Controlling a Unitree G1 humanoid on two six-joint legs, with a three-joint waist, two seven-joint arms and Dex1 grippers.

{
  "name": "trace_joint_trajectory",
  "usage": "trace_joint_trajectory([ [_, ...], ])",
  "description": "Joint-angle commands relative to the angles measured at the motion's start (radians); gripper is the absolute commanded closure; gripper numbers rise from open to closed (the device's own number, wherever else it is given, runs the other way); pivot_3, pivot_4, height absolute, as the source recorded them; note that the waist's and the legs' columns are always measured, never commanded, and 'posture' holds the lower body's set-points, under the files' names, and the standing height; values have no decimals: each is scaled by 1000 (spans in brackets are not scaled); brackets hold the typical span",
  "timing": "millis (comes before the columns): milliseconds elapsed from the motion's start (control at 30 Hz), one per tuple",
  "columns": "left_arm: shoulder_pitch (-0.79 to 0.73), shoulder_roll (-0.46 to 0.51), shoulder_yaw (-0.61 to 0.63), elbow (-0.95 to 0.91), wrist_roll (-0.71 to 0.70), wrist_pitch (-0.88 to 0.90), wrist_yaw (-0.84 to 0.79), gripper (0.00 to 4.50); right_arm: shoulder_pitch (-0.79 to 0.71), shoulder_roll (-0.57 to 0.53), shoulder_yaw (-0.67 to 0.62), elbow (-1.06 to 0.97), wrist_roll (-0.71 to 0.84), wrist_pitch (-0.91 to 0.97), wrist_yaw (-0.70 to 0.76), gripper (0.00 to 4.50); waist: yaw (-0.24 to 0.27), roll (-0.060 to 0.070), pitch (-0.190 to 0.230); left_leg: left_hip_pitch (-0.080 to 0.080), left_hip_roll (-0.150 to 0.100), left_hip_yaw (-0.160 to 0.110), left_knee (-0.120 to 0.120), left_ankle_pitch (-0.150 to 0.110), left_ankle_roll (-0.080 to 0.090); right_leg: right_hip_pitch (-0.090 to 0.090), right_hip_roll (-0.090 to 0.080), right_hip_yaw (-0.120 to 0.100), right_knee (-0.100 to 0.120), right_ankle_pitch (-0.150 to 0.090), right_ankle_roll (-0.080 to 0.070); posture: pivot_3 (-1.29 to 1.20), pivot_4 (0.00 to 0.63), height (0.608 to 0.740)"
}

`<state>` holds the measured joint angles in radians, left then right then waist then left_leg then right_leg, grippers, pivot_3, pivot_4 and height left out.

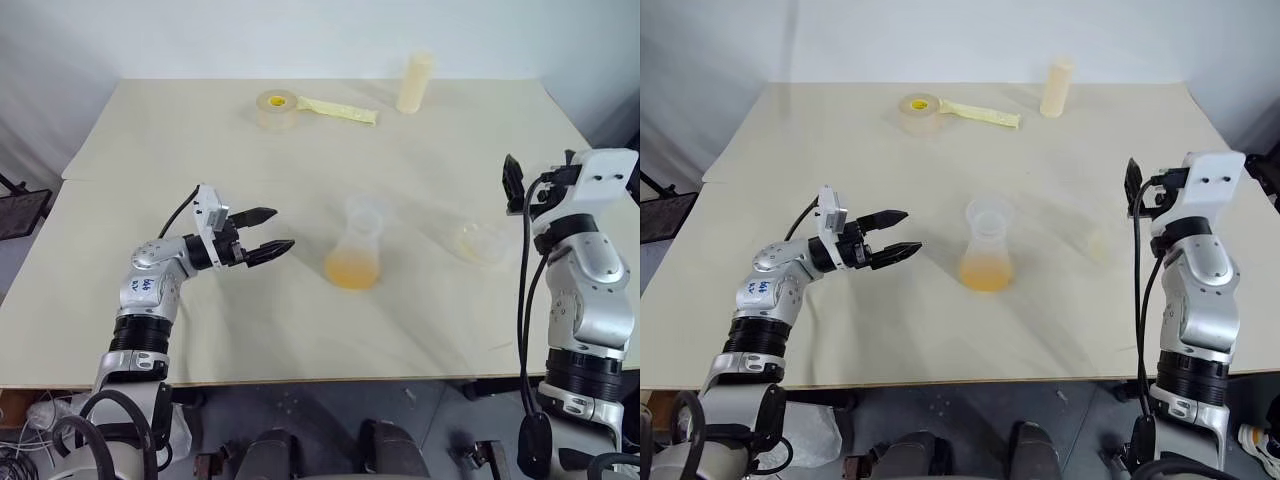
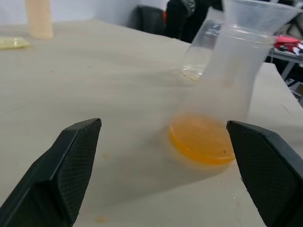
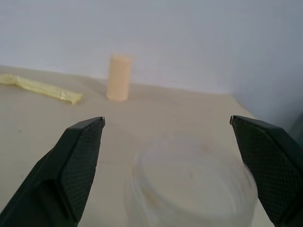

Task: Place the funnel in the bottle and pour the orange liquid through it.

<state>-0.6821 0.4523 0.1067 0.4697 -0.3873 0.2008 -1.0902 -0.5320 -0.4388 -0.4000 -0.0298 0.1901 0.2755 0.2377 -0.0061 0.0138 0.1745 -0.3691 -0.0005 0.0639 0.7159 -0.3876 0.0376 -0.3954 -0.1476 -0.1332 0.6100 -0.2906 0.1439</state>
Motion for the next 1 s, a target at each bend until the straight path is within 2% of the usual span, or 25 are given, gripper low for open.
trace_joint_trajectory([
  [33, 16, 20, 5, -67, -13, 55, 19, 0, -38, -45, -24, -37, 41, -9, 12, 35, 0, 0, 0, 0, 0, 0, 0, 0, 0, 0, 0, 0, 0, 0, 0, 0, 150, 740],
  [133, 20, 26, 2, -92, -13, 110, 39, 0, -56, -77, -18, -72, 82, 11, 51, 35, 1, 0, 0, 0, 0, 0, 0, 0, 0, 0, 0, 0, 0, 0, 0, 0, 150, 740],
  [233, 23, 30, 7, -115, -17, 149, 61, 0, -31, -133, -5, -158, 171, 78, 158, 35, 3, 0, 0, 0, 0, 0, 0, 0, 0, 0, 0, 0, 0, 0, 0, 0, 150, 740],
  [300, 23, 37, 15, -118, -23, 165, 65, 0, 27, -188, 2, -234, 239, 112, 268, 35, 5, 0, 0, 0, 0, 0, 0, 0, 0, 0, 0, 0, 0, 0, 0, 0, 150, 740],
  [433, 54, 58, 34, -133, -43, 97, -6, 0, 199, -296, -28, -365, 376, 173, 469, 35, 7, 0, 0, -1, 0, 0, 0, 0, 0, 1, 0, -1, -1, 0, 0, 0, 150, 740],
  [533, 84, 69, 48, -138, -55, 17, -68, 0, 340, -337, -66, -436, 477, 196, 587, 35, 8, -1, 0, 0, -1, 0, 0, 0, 0, 1, 0, -1, -2, 0, 0, 0, 150, 740],
  [600, 117, 83, 52, -150, -66, -32, -127, 0, 467, -359, -47, -462, 469, 165, 684, 35, 11, -1, 1, -1, -1, 1, 0, 0, 0, 1, 0, -1, -3, 0, 0, 0, 150, 740],
  [700, 170, 98, 63, -181, -95, -107, -227, 0, 646, -388, 13, -420, 367, 74, 794, 35, 16, -2, 0, 1, 0, 2, 0, 0, 0, 2, 0, -1, -4, 0, 0, 0, 150, 740],
  [1000, 230, 112, 87, -268, -182, -134, -325, 0, 637, -360, 44, -261, 328, -34, 817, 35, 29, -3, 1, 1, 0, 3, 3, 0, 1, 3, -1, 0, -5, 1, 1, 0, 150, 740],
])
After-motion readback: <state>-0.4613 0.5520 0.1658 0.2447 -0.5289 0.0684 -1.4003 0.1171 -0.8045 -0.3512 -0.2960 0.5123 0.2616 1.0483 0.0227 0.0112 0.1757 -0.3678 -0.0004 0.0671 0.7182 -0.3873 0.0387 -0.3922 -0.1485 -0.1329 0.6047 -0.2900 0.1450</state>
